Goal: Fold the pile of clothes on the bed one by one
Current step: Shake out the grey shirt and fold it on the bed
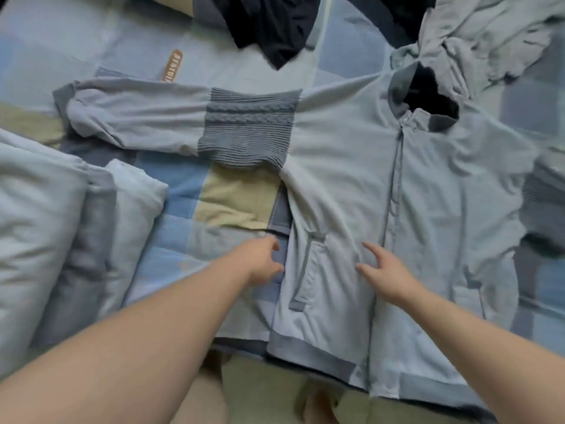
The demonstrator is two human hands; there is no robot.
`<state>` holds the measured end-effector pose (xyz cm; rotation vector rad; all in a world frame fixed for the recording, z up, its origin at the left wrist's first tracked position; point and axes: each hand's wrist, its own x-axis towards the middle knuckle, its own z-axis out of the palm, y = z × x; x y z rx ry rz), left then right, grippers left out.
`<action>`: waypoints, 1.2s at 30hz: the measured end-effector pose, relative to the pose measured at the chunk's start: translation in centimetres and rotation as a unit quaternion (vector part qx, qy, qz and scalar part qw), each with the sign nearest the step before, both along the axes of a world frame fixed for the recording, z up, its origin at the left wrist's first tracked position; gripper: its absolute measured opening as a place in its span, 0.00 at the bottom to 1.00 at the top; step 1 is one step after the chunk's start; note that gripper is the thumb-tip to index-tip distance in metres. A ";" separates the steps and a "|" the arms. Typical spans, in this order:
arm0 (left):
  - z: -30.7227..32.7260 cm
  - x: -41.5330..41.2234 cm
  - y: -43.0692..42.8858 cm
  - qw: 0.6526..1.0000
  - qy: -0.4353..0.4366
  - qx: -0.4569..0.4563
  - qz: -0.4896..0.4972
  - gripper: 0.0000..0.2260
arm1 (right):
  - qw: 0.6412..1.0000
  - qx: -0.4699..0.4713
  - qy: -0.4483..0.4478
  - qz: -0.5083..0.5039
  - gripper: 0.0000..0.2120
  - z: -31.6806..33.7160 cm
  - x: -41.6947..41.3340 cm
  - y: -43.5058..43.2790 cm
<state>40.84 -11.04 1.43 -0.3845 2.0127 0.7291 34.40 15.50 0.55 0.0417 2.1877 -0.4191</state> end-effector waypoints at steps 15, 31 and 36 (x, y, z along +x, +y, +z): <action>-6.3 12.2 11.2 0.916 0.104 -0.167 0.348 0.03 | 0.934 0.065 0.115 0.333 0.55 -5.5 17.7 11.1; -6.7 19.3 8.8 0.933 0.127 -0.117 0.316 0.14 | 0.977 -0.102 0.175 -0.064 0.19 -5.6 22.7 8.8; -6.2 19.8 8.5 0.938 0.084 -0.169 0.291 0.10 | 0.989 -0.060 0.068 -0.117 0.18 -4.6 23.7 8.5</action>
